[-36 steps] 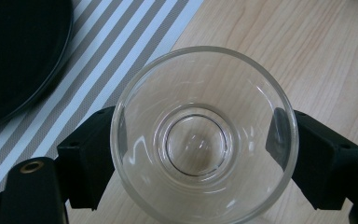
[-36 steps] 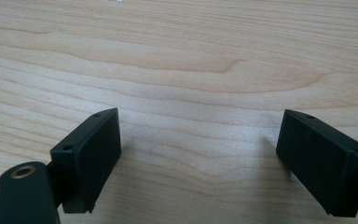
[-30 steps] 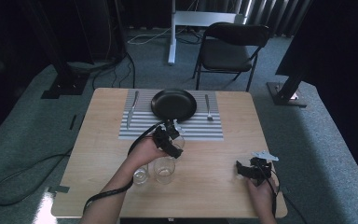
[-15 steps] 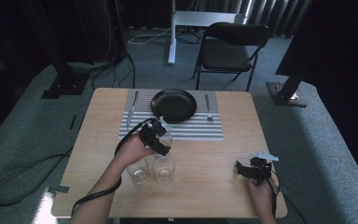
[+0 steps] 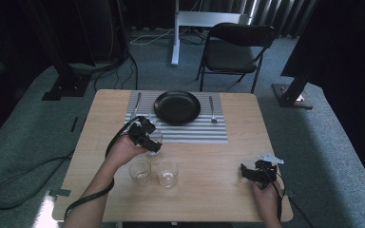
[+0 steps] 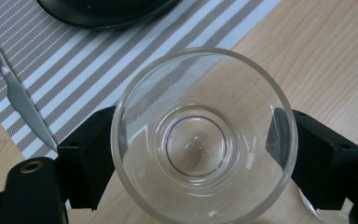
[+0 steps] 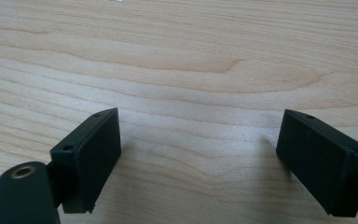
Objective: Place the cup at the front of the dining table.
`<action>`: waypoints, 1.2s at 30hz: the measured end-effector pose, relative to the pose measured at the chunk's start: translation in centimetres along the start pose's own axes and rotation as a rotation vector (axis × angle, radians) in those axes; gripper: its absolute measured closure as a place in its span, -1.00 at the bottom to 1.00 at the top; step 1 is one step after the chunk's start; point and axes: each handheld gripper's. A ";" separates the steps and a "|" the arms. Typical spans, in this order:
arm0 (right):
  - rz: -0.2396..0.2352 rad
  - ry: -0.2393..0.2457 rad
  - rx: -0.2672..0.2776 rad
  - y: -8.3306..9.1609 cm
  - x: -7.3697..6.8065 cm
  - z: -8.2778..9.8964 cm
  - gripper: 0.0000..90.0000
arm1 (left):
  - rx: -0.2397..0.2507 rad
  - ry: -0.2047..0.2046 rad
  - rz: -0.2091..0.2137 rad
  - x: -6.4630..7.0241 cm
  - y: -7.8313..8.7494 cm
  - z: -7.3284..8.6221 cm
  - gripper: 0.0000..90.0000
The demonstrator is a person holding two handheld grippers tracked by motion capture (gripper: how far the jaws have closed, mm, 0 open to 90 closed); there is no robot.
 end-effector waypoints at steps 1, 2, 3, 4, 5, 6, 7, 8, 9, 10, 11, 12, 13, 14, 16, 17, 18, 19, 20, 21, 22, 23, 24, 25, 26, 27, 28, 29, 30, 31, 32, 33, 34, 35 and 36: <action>0.000 0.000 0.000 0.0 0.0 0.0 -0.71 | 0.002 0.009 0.002 -0.2 0.0 0.1 -0.59; 0.000 0.001 0.000 0.0 0.0 0.0 -0.71 | 0.000 0.005 -0.003 -0.3 0.0 0.1 -0.59; 0.000 0.000 0.000 0.0 0.0 0.0 -0.71 | -0.003 0.008 -0.013 -0.4 0.0 0.1 -0.59; 0.000 0.000 0.000 0.0 0.0 0.0 -0.71 | -0.007 0.009 -0.018 -0.5 0.0 0.1 -0.59; 0.000 0.000 0.000 0.0 0.0 0.0 -0.71 | -0.012 0.015 -0.020 -0.6 -0.1 0.1 -0.59; 0.000 0.000 0.000 0.0 0.0 0.0 -0.71 | -0.016 0.017 -0.021 -0.8 -0.1 0.1 -0.59; 0.000 0.000 0.000 0.0 0.0 0.0 -0.71 | -0.016 0.021 -0.025 -0.9 -0.2 0.1 -0.59; 0.000 0.000 0.001 0.0 0.0 0.0 -0.71 | -0.019 0.023 -0.029 -1.0 -0.2 0.1 -0.59; 0.000 0.001 0.000 0.0 0.0 0.0 -0.71 | -0.024 0.027 -0.032 -1.2 -0.2 0.0 -0.59; 0.000 0.001 0.000 0.0 0.0 0.0 -0.71 | -0.022 0.036 -0.032 -1.3 -0.2 0.0 -0.59; 0.000 0.000 0.000 0.0 0.0 0.0 -0.71 | -0.022 0.036 -0.032 -1.3 -0.2 0.0 -0.59; 0.000 0.000 0.000 0.0 0.0 0.0 -0.71 | -0.016 0.051 -0.041 -1.6 -0.3 -0.1 -0.59; 0.000 0.000 0.000 0.0 0.0 0.0 -0.71 | -0.010 0.060 -0.043 -1.8 -0.3 -0.1 -0.59; 0.000 0.000 0.000 0.0 0.0 0.0 -0.71 | -0.007 0.068 -0.045 -1.9 -0.4 -0.1 -0.59; 0.000 0.000 0.000 0.0 0.0 0.0 -0.71 | -0.004 0.085 -0.050 -2.3 -0.5 -0.4 -0.59; 0.000 0.000 0.000 0.0 0.0 0.0 -0.71 | -0.004 0.085 -0.050 -2.3 -0.5 -0.4 -0.59; 0.000 0.000 0.000 0.0 0.0 0.0 -0.71 | -0.001 0.097 -0.058 -2.6 -0.7 -0.6 -0.59; 0.000 0.000 0.000 0.0 0.0 0.0 -0.71 | -0.002 0.101 -0.061 -2.8 -0.7 -0.8 -0.59; 0.000 0.001 0.000 0.0 0.0 0.0 -0.71 | -0.005 0.104 -0.063 -2.9 -0.8 -0.9 -0.59; 0.000 0.001 0.000 0.0 0.0 0.0 -0.71 | -0.006 0.113 -0.066 -3.1 -0.9 -1.0 -0.59; 0.000 0.000 0.000 0.0 0.0 0.0 -0.71 | -0.009 0.117 -0.071 -3.3 -1.0 -1.1 -0.59; 0.000 0.000 0.000 0.0 0.0 0.0 -0.71 | -0.009 0.117 -0.071 -3.3 -1.0 -1.1 -0.59; 0.000 0.001 0.000 0.0 0.0 0.0 -0.71 | -0.011 0.135 -0.082 -3.6 -1.1 -1.3 -0.59; 0.000 0.001 0.000 0.0 0.0 0.0 -0.71 | -0.009 0.146 -0.089 -3.7 -1.1 -1.3 -0.59; 0.000 0.001 0.000 0.0 0.0 0.0 -0.71 | -0.002 0.159 -0.092 -3.9 -1.1 -1.3 -0.59; 0.000 0.001 0.000 0.0 0.0 0.0 -0.71 | 0.011 0.178 -0.093 -4.2 -1.1 -1.2 -0.59; 0.000 0.000 0.000 0.0 0.0 0.0 -0.71 | 0.026 0.198 -0.088 -4.4 -1.0 -1.2 -0.59; 0.000 0.000 0.000 0.0 0.0 0.0 -0.71 | 0.026 0.198 -0.088 -4.4 -1.0 -1.2 -0.59; 0.000 0.000 0.000 0.0 0.0 0.0 -0.71 | 0.044 0.223 -0.092 -4.8 -0.9 -1.2 -0.59; 0.000 0.000 0.000 0.0 0.0 0.0 -0.71 | 0.045 0.224 -0.105 -5.0 -0.9 -1.3 -0.59; 0.000 0.001 0.000 0.0 0.0 0.0 -0.71 | 0.047 0.231 -0.117 -5.1 -0.9 -1.3 -0.59; 0.000 0.001 0.000 0.0 0.0 0.0 -0.71 | 0.046 0.234 -0.122 -5.2 -0.9 -1.4 -0.59; 0.000 0.001 0.000 0.0 0.0 0.0 -0.71 | 0.048 0.239 -0.127 -5.4 -1.0 -1.5 -0.59; 0.000 0.001 0.000 0.0 0.0 0.0 -0.71 | 0.048 0.239 -0.127 -5.4 -1.0 -1.5 -0.59; 0.000 0.001 0.000 0.0 0.0 0.0 -0.71 | 0.048 0.239 -0.127 -5.4 -1.0 -1.5 -0.59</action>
Point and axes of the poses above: each handheld gripper's, and its own axes: y roughly backward along the jaws, z roughly out of its underside, x roughly to its right, and after that the axes turned 9 degrees about -y, right-handed
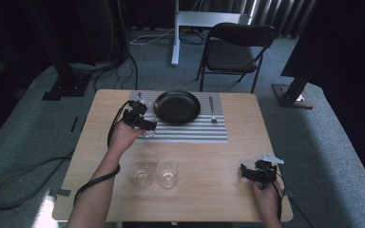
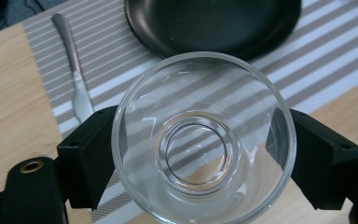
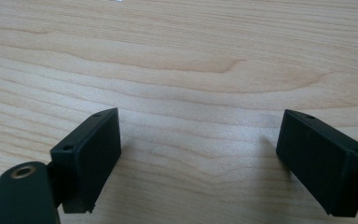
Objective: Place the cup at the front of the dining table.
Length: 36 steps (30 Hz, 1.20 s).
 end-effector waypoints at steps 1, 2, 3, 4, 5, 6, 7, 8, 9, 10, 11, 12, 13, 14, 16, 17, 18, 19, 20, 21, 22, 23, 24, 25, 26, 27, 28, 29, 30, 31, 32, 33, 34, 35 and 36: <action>0.000 0.000 0.000 0.0 0.0 0.0 -0.71 | -0.007 0.026 -0.007 -0.5 -0.5 -0.4 -0.59; 0.000 0.001 0.000 0.0 0.0 0.0 -0.71 | -0.010 0.025 -0.006 -0.6 -0.7 -0.5 -0.59; 0.000 0.001 0.000 0.0 0.0 0.0 -0.71 | -0.010 0.025 -0.006 -0.6 -0.7 -0.5 -0.59; 0.000 0.000 0.000 0.0 0.0 0.0 -0.71 | -0.008 0.031 -0.018 -0.8 -1.2 -0.7 -0.59; 0.000 0.000 0.000 0.0 0.0 0.0 -0.71 | -0.008 0.031 -0.018 -0.8 -1.2 -0.7 -0.59; 0.000 0.000 0.000 0.0 0.0 0.0 -0.71 | -0.008 0.031 -0.018 -0.8 -1.2 -0.7 -0.59; 0.000 0.000 0.000 0.0 0.0 0.0 -0.71 | -0.010 0.045 -0.020 -1.0 -1.7 -1.0 -0.59; 0.000 0.001 0.000 0.0 0.0 0.0 -0.71 | -0.004 0.051 -0.031 -1.2 -2.1 -1.2 -0.59; 0.000 0.001 0.000 0.0 0.0 0.0 -0.70 | -0.006 0.050 -0.032 -1.3 -2.3 -1.4 -0.59; 0.000 0.001 0.000 0.0 0.0 0.0 -0.70 | -0.006 0.050 -0.032 -1.3 -2.3 -1.4 -0.59; 0.000 0.000 0.000 0.0 0.0 0.0 -0.70 | -0.005 0.063 -0.034 -1.6 -2.6 -1.5 -0.59; 0.000 0.000 0.000 0.0 0.0 0.0 -0.70 | -0.005 0.063 -0.034 -1.6 -2.6 -1.5 -0.59; 0.000 0.001 0.000 0.0 0.0 0.0 -0.70 | -0.003 0.068 -0.034 -1.8 -2.9 -1.5 -0.59; 0.000 0.001 0.000 0.0 0.0 0.0 -0.70 | -0.002 0.074 -0.040 -1.9 -3.1 -1.6 -0.59; 0.000 0.001 0.000 0.0 0.0 0.0 -0.70 | -0.005 0.072 -0.045 -1.9 -3.3 -1.7 -0.59; 0.002 -0.001 0.000 0.0 0.0 0.0 -0.70 | -0.014 0.077 -0.053 -2.2 -4.0 -1.9 -0.59; 0.002 -0.001 0.000 0.0 0.0 0.0 -0.70 | -0.020 0.076 -0.059 -2.3 -4.2 -2.0 -0.59; 0.002 -0.001 0.000 0.0 0.0 0.0 -0.70 | -0.027 0.076 -0.055 -2.5 -4.3 -2.1 -0.59; 0.002 -0.001 0.000 0.0 0.0 0.0 -0.70 | -0.027 0.082 -0.059 -2.6 -4.5 -2.1 -0.59; 0.002 -0.001 0.000 0.0 0.0 0.0 -0.70 | -0.028 0.086 -0.064 -2.8 -4.6 -2.1 -0.59; 0.002 -0.001 0.000 0.0 0.0 0.0 -0.70 | -0.028 0.086 -0.064 -2.8 -4.6 -2.1 -0.59; 0.002 -0.002 0.001 0.0 0.0 0.0 -0.70 | -0.026 0.093 -0.058 -2.9 -4.7 -2.1 -0.59; 0.002 -0.002 0.000 0.0 0.0 0.0 -0.70 | -0.021 0.101 -0.048 -3.1 -5.0 -2.1 -0.59; 0.002 -0.002 0.000 0.0 0.0 0.0 -0.70 | -0.020 0.101 -0.048 -3.1 -5.0 -2.1 -0.59; 0.002 -0.001 0.001 0.0 0.0 0.0 -0.70 | -0.019 0.100 -0.051 -3.1 -5.2 -2.1 -0.59; 0.002 -0.001 0.001 0.0 0.0 0.0 -0.70 | -0.026 0.096 -0.054 -3.0 -5.5 -2.1 -0.59; 0.002 -0.002 0.000 0.0 0.0 0.0 -0.70 | -0.034 0.091 -0.061 -3.0 -5.7 -2.1 -0.59; 0.002 -0.002 0.000 0.0 0.0 0.0 -0.70 | -0.034 0.091 -0.061 -3.0 -5.7 -2.1 -0.59; 0.002 -0.001 0.001 0.0 0.0 0.0 -0.70 | -0.052 0.087 -0.065 -3.0 -6.3 -2.0 -0.59; 0.002 -0.002 0.001 0.0 0.0 0.0 -0.70 | -0.054 0.092 -0.061 -3.1 -6.5 -1.9 -0.59; 0.002 -0.002 0.001 0.0 0.0 0.0 -0.70 | -0.059 0.098 -0.048 -3.2 -6.6 -1.8 -0.59; 0.002 -0.002 0.000 0.0 0.0 0.0 -0.70 | -0.060 0.111 -0.042 -3.4 -6.8 -1.7 -0.59; 0.002 -0.002 0.000 0.0 0.0 0.0 -0.70 | -0.062 0.104 -0.039 -3.5 -7.0 -1.6 -0.59; 0.002 -0.002 0.000 0.0 0.0 0.0 -0.70 | -0.062 0.104 -0.039 -3.5 -7.0 -1.6 -0.59; 0.002 -0.001 0.001 0.0 0.0 0.0 -0.70 | -0.062 0.104 -0.039 -3.5 -7.0 -1.6 -0.59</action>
Point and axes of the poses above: each handheld gripper's, and its own axes: y roughly backward along the jaws, z roughly out of its underside, x roughly to its right, and after that the axes turned 9 degrees about -y, right-handed
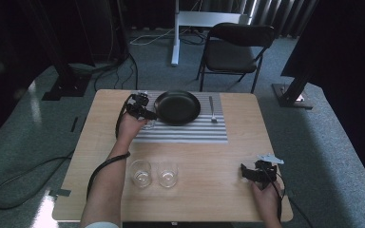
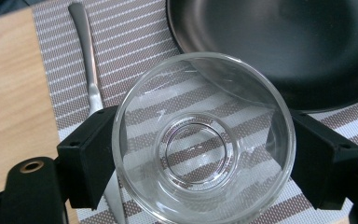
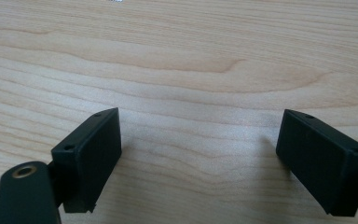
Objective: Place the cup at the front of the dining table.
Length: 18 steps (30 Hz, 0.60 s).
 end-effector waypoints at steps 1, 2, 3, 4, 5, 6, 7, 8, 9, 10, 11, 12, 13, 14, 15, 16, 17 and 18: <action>0.000 0.000 0.000 0.0 0.0 0.0 -0.70 | 0.001 -0.004 -0.003 0.0 -0.5 0.3 -0.59; 0.000 0.000 0.000 0.0 0.0 0.0 -0.70 | 0.022 0.002 -0.002 0.0 -0.6 0.5 -0.59; 0.000 0.000 0.000 0.0 0.0 0.0 -0.70 | 0.046 -0.003 -0.009 0.1 -0.7 0.7 -0.59; 0.000 0.000 0.000 0.0 0.0 0.0 -0.70 | 0.046 -0.003 -0.009 0.1 -0.7 0.7 -0.59; 0.000 0.001 0.000 0.0 0.0 0.0 -0.70 | 0.066 -0.012 -0.010 0.1 -0.8 0.9 -0.59; 0.000 0.001 0.000 0.0 0.0 0.0 -0.70 | 0.100 -0.025 -0.014 0.2 -0.9 1.4 -0.60; 0.000 0.001 0.000 0.0 0.0 0.0 -0.70 | 0.104 -0.035 -0.016 0.2 -0.9 1.5 -0.60; 0.000 0.001 0.000 0.0 0.0 0.0 -0.70 | 0.101 -0.035 -0.018 0.2 -0.9 1.7 -0.61; 0.000 0.001 0.000 0.0 0.0 0.0 -0.70 | 0.099 -0.037 -0.020 0.3 -0.9 1.7 -0.61; 0.000 0.001 0.000 0.0 0.0 0.0 -0.70 | 0.106 -0.045 -0.022 0.3 -1.0 1.9 -0.61; 0.000 0.001 0.000 0.0 0.0 0.0 -0.70 | 0.106 -0.045 -0.022 0.3 -1.0 1.9 -0.62; 0.000 0.001 0.000 0.0 0.0 0.0 -0.70 | 0.119 -0.054 -0.028 0.3 -1.0 2.1 -0.62; 0.000 0.001 0.000 0.0 0.0 0.0 -0.70 | 0.133 -0.067 -0.036 0.4 -1.0 2.2 -0.62; 0.000 0.001 0.000 0.0 0.0 0.0 -0.70 | 0.129 -0.078 -0.038 0.4 -1.0 2.3 -0.63; 0.000 0.001 0.000 0.0 0.0 0.0 -0.70 | 0.129 -0.086 -0.038 0.4 -1.1 2.4 -0.63; 0.000 0.001 0.000 0.0 0.0 0.0 -0.70 | 0.133 -0.086 -0.035 0.4 -1.1 2.5 -0.63; 0.000 0.001 0.000 0.0 0.0 0.0 -0.70 | 0.124 -0.082 -0.026 0.3 -1.1 2.6 -0.63; 0.000 0.001 0.000 0.0 0.0 0.0 -0.70 | 0.110 -0.075 -0.015 0.2 -1.2 2.7 -0.63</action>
Point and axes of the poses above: each handheld gripper's, and its own axes: y roughly backward along the jaws, z roughly out of its underside, x roughly to its right, and after that the axes turned 9 degrees about -y, right-handed
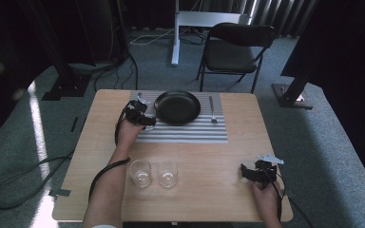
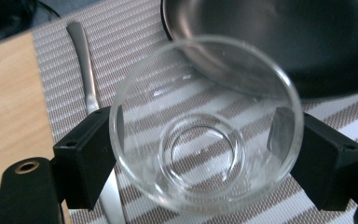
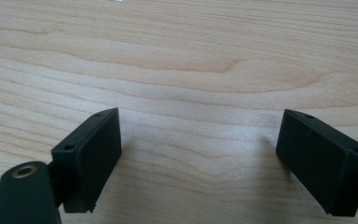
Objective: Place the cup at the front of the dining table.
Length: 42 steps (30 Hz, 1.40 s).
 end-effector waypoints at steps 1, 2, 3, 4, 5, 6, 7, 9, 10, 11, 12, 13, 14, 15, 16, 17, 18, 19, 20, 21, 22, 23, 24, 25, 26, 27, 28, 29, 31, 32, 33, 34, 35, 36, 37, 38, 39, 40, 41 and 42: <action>0.000 0.000 0.000 0.0 0.0 0.0 -0.70 | -0.007 -0.001 0.009 -0.1 0.0 0.1 -0.63; 0.000 0.000 0.000 0.0 0.0 0.0 -0.70 | -0.011 -0.007 0.014 -0.1 0.0 0.3 -0.63; 0.000 0.000 0.000 0.0 0.0 0.0 -0.70 | -0.012 -0.002 0.020 -0.1 0.0 0.4 -0.63; 0.000 0.000 0.000 0.0 0.0 0.0 -0.70 | -0.011 0.006 0.026 -0.1 0.1 0.5 -0.63; 0.000 0.000 0.000 0.0 0.0 0.0 -0.70 | -0.001 0.005 0.022 -0.2 0.2 0.7 -0.63; 0.000 0.000 0.000 0.0 0.0 0.0 -0.70 | -0.001 0.005 0.022 -0.2 0.2 0.7 -0.63; 0.000 0.000 0.000 0.0 0.0 0.0 -0.70 | 0.003 0.018 0.024 -0.2 0.4 0.9 -0.63; 0.000 0.000 0.000 0.0 0.0 0.0 -0.70 | 0.010 0.038 0.037 -0.3 0.6 1.0 -0.63; 0.000 0.000 0.000 0.0 0.0 0.0 -0.70 | 0.026 0.059 0.042 -0.3 1.0 1.1 -0.63; 0.000 0.000 0.000 0.0 0.0 0.0 -0.70 | 0.026 0.059 0.042 -0.3 1.0 1.1 -0.63; 0.000 0.001 0.000 0.0 0.0 0.0 -0.70 | 0.023 0.065 0.042 -0.4 1.1 1.2 -0.63; 0.000 0.000 0.000 0.0 0.0 0.0 -0.70 | 0.029 0.070 0.048 -0.4 1.3 1.4 -0.63; 0.000 0.000 0.000 0.0 0.0 0.0 -0.70 | 0.029 0.068 0.051 -0.3 1.3 1.5 -0.63; 0.000 0.000 0.000 0.0 0.0 0.0 -0.70 | 0.025 0.061 0.042 -0.3 1.4 1.6 -0.63; 0.000 0.000 0.000 0.0 0.0 0.0 -0.70 | 0.027 0.060 0.043 -0.2 1.5 1.7 -0.63; 0.000 0.000 0.000 0.0 0.0 0.0 -0.70 | 0.028 0.069 0.055 -0.3 1.6 1.9 -0.63; 0.000 0.000 0.000 0.0 0.0 0.0 -0.70 | 0.022 0.066 0.052 -0.3 1.6 2.0 -0.63; 0.000 0.000 0.000 0.0 0.0 0.0 -0.70 | 0.022 0.066 0.052 -0.3 1.6 2.0 -0.63; 0.000 0.000 0.000 0.0 0.0 0.0 -0.70 | 0.020 0.076 0.062 -0.3 1.7 2.4 -0.63; 0.000 0.000 0.000 0.0 0.0 0.0 -0.70 | 0.020 0.074 0.059 -0.3 1.8 2.5 -0.63; 0.000 0.000 0.000 0.0 0.0 0.0 -0.70 | 0.023 0.072 0.058 -0.3 1.9 2.7 -0.63; 0.000 0.000 0.000 0.0 0.0 0.0 -0.70 | 0.020 0.070 0.060 -0.3 2.0 2.9 -0.63; 0.000 0.000 0.000 0.0 0.0 0.0 -0.70 | 0.018 0.067 0.065 -0.3 2.0 3.1 -0.63; 0.000 0.000 0.000 0.0 0.0 0.0 -0.70 | 0.013 0.063 0.066 -0.3 2.1 3.3 -0.63; 0.000 0.000 0.000 0.0 0.0 0.0 -0.70 | 0.013 0.063 0.066 -0.3 2.1 3.3 -0.63; 0.000 -0.001 0.000 0.0 0.0 0.0 -0.70 | 0.011 0.059 0.065 -0.2 2.3 3.6 -0.63; 0.000 -0.001 0.000 0.0 0.0 0.0 -0.70 | 0.008 0.061 0.063 -0.3 2.4 3.7 -0.63; 0.000 0.000 0.000 0.0 0.0 0.0 -0.70 | 0.017 0.067 0.054 -0.3 2.6 3.9 -0.63; 0.000 -0.001 0.000 0.0 0.0 0.0 -0.70 | 0.027 0.084 0.059 -0.5 2.8 4.2 -0.63; 0.000 -0.001 0.000 0.0 0.0 0.0 -0.70 | 0.029 0.087 0.056 -0.5 2.9 4.3 -0.63; 0.000 -0.001 0.000 0.0 0.0 0.0 -0.70 | 0.025 0.085 0.060 -0.5 3.1 4.5 -0.63; 0.000 -0.001 0.000 0.0 0.0 0.0 -0.70 | 0.021 0.080 0.058 -0.5 3.1 4.5 -0.63; 0.000 0.000 0.000 0.0 0.0 0.0 -0.70 | 0.022 0.076 0.059 -0.3 3.2 4.7 -0.63; 0.000 -0.001 0.000 0.0 0.0 0.0 -0.70 | 0.022 0.075 0.063 -0.2 3.3 4.8 -0.63; 0.000 -0.001 0.000 0.0 0.0 0.0 -0.70 | 0.021 0.079 0.069 -0.2 3.3 4.9 -0.63; 0.000 -0.001 0.000 0.0 0.0 0.0 -0.70 | 0.025 0.085 0.076 -0.1 3.4 5.1 -0.63; 0.000 0.000 0.000 0.0 0.0 0.0 -0.70 | 0.023 0.086 0.080 -0.1 3.4 5.3 -0.63; 0.000 -0.001 0.000 0.0 0.0 0.0 -0.70 | 0.022 0.092 0.086 0.0 3.4 5.5 -0.63; 0.000 -0.001 0.000 0.0 0.0 0.0 -0.70 | 0.021 0.099 0.090 0.0 3.5 5.7 -0.63; 0.000 -0.001 0.000 0.0 0.0 0.0 -0.70 | 0.021 0.099 0.090 0.0 3.5 5.7 -0.63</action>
Point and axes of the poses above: each handheld gripper's, and its own axes: y roughly backward along the jaws, z roughly out of its underside, x roughly to its right, and after that the axes turned 9 degrees about -y, right-handed
